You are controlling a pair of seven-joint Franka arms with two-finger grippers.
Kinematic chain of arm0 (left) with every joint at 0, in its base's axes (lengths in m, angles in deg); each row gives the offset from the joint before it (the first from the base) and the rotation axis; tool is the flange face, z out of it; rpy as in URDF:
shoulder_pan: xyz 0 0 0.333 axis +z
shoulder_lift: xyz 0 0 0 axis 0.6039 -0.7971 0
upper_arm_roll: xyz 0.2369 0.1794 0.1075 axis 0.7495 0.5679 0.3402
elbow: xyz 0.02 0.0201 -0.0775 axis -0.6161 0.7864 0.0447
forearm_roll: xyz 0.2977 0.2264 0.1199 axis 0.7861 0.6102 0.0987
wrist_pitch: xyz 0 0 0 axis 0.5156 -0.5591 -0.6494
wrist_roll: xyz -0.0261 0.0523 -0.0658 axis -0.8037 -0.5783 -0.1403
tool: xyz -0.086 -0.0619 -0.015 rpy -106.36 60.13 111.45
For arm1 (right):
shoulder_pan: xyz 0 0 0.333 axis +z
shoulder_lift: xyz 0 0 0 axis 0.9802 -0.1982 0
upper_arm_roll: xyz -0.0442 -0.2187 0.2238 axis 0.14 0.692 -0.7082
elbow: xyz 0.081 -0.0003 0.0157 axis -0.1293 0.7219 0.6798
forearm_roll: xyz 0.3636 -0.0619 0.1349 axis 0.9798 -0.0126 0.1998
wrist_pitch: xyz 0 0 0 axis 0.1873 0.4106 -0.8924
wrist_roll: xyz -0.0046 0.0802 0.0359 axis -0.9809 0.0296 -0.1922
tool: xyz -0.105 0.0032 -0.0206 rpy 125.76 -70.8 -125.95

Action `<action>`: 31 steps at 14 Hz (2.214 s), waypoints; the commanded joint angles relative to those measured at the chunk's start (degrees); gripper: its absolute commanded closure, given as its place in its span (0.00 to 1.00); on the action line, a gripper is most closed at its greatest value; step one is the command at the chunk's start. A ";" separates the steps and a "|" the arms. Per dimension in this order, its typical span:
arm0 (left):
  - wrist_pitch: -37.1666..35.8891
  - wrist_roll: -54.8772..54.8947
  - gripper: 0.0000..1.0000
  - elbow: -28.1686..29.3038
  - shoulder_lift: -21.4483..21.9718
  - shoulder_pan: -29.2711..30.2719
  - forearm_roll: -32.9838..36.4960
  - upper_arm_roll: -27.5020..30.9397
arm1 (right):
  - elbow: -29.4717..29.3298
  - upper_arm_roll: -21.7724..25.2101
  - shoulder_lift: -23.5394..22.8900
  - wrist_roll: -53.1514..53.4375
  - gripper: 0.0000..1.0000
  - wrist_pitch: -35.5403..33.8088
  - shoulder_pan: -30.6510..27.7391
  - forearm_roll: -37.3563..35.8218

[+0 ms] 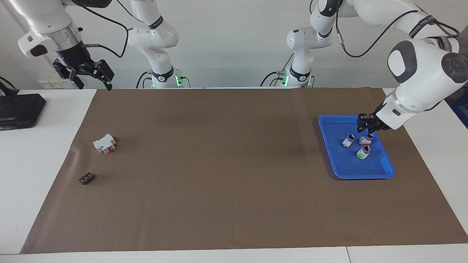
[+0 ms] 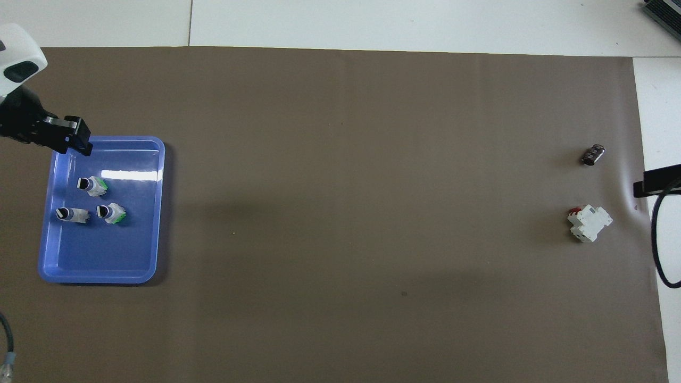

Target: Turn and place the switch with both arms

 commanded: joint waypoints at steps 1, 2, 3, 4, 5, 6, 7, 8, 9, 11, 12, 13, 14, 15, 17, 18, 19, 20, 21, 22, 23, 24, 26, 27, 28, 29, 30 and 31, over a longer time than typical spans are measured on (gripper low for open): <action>-2.14 -0.66 0.41 1.63 7.44 -0.20 -1.10 0.42 | -0.63 -0.63 0.10 1.86 0.00 -1.70 -0.47 -0.59; -2.58 -0.66 0.26 3.64 10.16 -0.11 -1.18 0.51 | -0.63 -0.80 0.19 1.51 0.00 -1.27 -0.47 -0.59; -2.76 -0.66 0.01 5.49 12.53 -0.11 -1.18 0.51 | -0.63 -0.80 0.19 1.42 0.00 -1.09 -0.56 -0.50; -2.76 -1.01 0.00 7.77 14.99 0.06 -1.18 0.51 | -0.46 -0.80 0.28 0.98 0.00 -1.18 -0.56 -0.50; -2.67 -2.32 0.00 9.79 16.93 -0.11 -1.18 0.59 | -0.19 -0.80 0.28 0.63 0.00 -1.18 -0.38 -0.41; -2.50 -3.29 0.00 10.68 17.82 -0.20 -1.18 0.51 | -0.19 -0.80 0.45 0.62 0.00 -1.44 -0.47 -0.33; -2.50 -4.08 0.00 10.69 17.92 -0.20 -1.18 0.51 | -0.10 -0.80 0.45 0.45 0.00 -1.35 -0.47 -0.32; -2.24 -5.22 0.00 10.69 17.92 -0.81 -1.18 0.33 | -0.10 -0.80 0.45 -0.16 0.00 -1.27 -0.47 -0.32; -1.80 -6.10 0.00 10.78 17.92 -1.34 -1.18 0.33 | -0.10 -0.80 0.45 -0.25 0.00 -1.18 -0.47 -0.24; 0.22 -6.81 0.00 10.69 17.74 -2.56 -1.18 -0.02 | 0.07 -0.80 0.63 -0.25 0.00 -1.62 -0.56 0.29; 0.49 -7.95 0.00 10.69 17.74 -3.88 -1.18 -0.11 | 0.07 -0.80 0.54 -0.25 0.00 -1.70 -0.47 0.38; 0.58 -9.09 0.00 10.52 17.66 -5.11 -1.18 -0.11 | 0.07 -0.80 0.63 -0.25 0.00 -1.70 -0.47 0.38; 0.58 -10.23 0.00 10.43 17.66 -6.17 -1.18 -0.11 | 0.07 -0.80 0.63 -0.25 0.00 -1.70 -0.47 0.47; 0.58 -10.42 0.00 10.34 17.66 -6.26 -1.27 -0.11 | 0.07 -0.80 0.63 -0.25 0.00 -1.62 -0.47 0.47; 0.49 -10.24 0.00 10.43 17.66 -5.66 -1.36 -0.02 | 0.07 -0.80 0.63 -0.25 0.00 -1.70 -0.47 0.47; 0.41 -9.72 0.00 10.43 17.66 -5.39 -1.36 0.41 | 0.07 -0.80 0.63 -0.25 0.00 -1.70 -0.47 0.47; 0.32 -9.63 0.00 10.43 17.66 -5.39 -1.36 0.59 | 0.07 -0.80 0.63 -0.25 0.00 -1.70 -0.47 0.47; 0.14 -9.71 0.00 10.34 17.66 -5.21 -1.27 0.68 | 0.07 -0.80 0.63 -0.25 0.00 -1.62 -0.47 0.47; -0.21 -9.89 0.00 10.25 17.57 -5.21 -1.01 0.77 | 0.07 -0.80 0.63 -0.25 0.00 -1.62 -0.47 0.47; -0.65 -9.98 0.00 10.51 17.65 -5.12 -1.01 0.86 | 0.07 -0.80 0.63 -0.25 0.00 -1.70 -0.56 0.47; -1.43 -9.98 0.00 10.51 17.66 -4.34 -1.01 0.86 | 0.07 -0.80 0.63 -0.25 0.00 -1.62 -0.47 0.47; -1.88 -9.98 0.00 10.51 17.66 -3.72 -1.09 0.86 | 0.07 -0.80 0.63 -0.25 0.00 -1.70 -0.47 0.47; -3.63 -10.15 0.00 10.25 17.04 -3.63 -1.27 0.86 | 0.07 -0.80 0.63 -0.25 0.00 -1.70 -0.47 0.47; -4.25 -10.24 0.00 10.16 16.87 -3.63 -1.36 0.86 | 0.07 -0.80 0.63 -0.25 0.00 -1.70 -0.47 0.47; -4.86 -10.24 0.00 10.08 16.69 -3.63 -1.45 0.77 | 0.07 -0.80 0.63 -0.25 0.00 -1.70 -0.47 0.47; -5.30 -10.24 0.00 9.99 15.82 -3.89 -1.36 0.77 | 0.07 -0.80 0.63 -0.25 0.00 -1.62 -0.47 0.47; -5.31 -10.24 0.00 9.99 15.20 -4.07 -1.36 0.68 | 0.07 -0.80 0.63 -0.25 0.00 -1.62 -0.47 0.47; -5.05 -10.24 0.00 9.99 15.02 -3.98 -1.36 0.68 | 0.07 -0.80 0.63 -0.25 0.00 -1.70 -0.47 0.47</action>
